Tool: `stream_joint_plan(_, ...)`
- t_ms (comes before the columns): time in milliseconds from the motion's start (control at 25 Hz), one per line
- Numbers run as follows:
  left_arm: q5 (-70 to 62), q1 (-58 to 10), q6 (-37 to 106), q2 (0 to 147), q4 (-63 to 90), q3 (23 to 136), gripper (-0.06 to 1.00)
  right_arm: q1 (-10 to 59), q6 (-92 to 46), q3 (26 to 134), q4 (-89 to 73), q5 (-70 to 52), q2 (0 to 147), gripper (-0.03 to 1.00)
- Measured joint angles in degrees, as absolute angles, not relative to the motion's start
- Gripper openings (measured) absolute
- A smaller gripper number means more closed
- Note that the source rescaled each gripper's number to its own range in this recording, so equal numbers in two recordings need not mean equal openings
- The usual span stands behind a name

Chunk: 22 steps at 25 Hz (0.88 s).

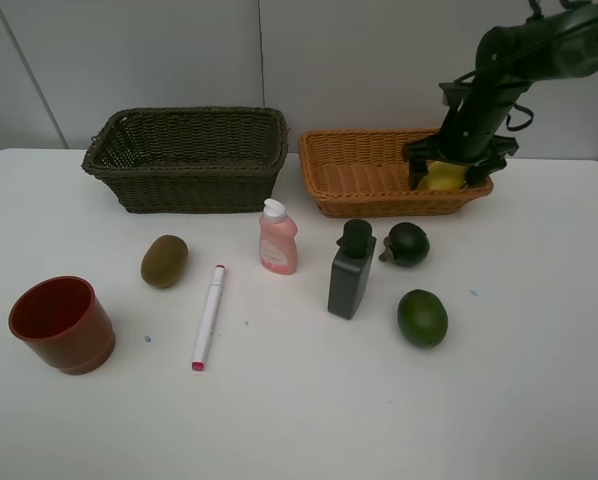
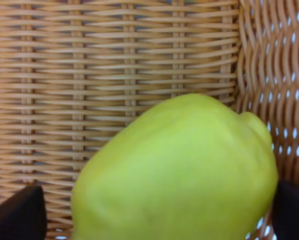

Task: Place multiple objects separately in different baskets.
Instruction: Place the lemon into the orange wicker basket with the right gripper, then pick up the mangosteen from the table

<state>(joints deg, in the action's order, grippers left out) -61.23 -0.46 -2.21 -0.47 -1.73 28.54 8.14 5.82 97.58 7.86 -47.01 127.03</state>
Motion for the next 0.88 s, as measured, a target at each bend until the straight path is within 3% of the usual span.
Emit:
stream_joint_plan(440,-61.2,-0.5,-2.2,-0.5,-1.7,28.5,1.0,9.0,6.0,97.6,8.0,-52.8,119.0,1.0)
stream_joint_plan(880,-61.2,-0.5,-2.2,-0.5,-1.7,28.5,1.0,16.8,7.7,97.6,7.9,-64.8,110.0,1.0)
